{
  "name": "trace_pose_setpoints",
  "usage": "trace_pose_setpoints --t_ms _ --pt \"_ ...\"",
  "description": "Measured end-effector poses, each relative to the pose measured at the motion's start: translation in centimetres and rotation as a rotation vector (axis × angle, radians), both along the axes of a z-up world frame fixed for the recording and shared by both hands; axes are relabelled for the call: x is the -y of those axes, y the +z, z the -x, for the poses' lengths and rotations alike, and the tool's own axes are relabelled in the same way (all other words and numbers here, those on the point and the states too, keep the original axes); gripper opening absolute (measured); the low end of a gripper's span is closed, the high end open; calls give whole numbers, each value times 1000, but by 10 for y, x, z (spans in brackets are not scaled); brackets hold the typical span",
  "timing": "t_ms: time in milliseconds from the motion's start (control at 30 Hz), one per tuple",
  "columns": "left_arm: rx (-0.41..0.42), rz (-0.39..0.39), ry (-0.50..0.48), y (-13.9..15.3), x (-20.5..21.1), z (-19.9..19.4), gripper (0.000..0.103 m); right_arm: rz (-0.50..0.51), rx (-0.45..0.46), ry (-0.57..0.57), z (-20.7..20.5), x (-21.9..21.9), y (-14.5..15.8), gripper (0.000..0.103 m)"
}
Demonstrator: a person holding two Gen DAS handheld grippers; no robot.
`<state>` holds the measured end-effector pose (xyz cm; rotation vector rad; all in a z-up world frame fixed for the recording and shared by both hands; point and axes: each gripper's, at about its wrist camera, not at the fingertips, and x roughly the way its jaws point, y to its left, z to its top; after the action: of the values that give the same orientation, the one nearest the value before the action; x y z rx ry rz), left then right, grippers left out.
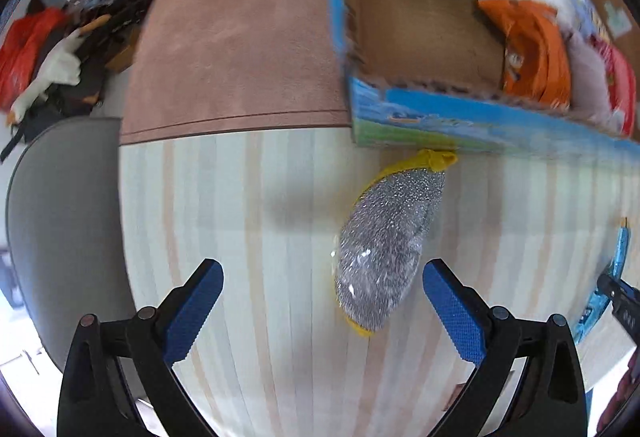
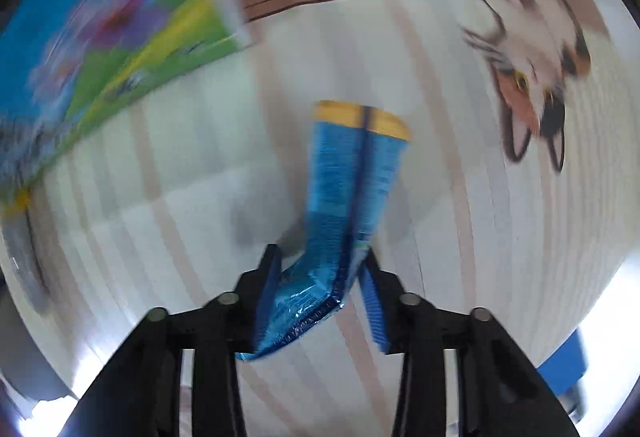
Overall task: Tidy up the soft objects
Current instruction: 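Grasp the silver scrubber mitt with the left tool while the right tool grasps the blue bar, then drop the scrubber mitt and blue bar into the box and release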
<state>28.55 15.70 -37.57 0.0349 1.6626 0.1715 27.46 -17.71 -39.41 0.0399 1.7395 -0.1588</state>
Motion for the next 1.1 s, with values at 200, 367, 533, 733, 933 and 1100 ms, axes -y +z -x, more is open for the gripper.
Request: trace_pose_setpoints --t_ms 200,367,533,733,933,1100 --pt "-57 42 -102 -30 20 -9 102 -36 -55 232 19 -35 2 26" --pt "-46 99 -90 -37 27 -12 82 -84 -70 231 16 -42 3 37" --pt "-75 113 -60 -38 25 -3 51 -60 -74 219 10 -28 -2 46" --pt "-76 154 20 -31 21 22 51 -67 -79 241 32 -33 -21 28" --pt "-96 204 51 -25 30 67 51 -90 -118 324 64 -58 -26 26" --pt "-132 208 23 -38 44 81 52 -80 -107 354 79 -64 -28 27"
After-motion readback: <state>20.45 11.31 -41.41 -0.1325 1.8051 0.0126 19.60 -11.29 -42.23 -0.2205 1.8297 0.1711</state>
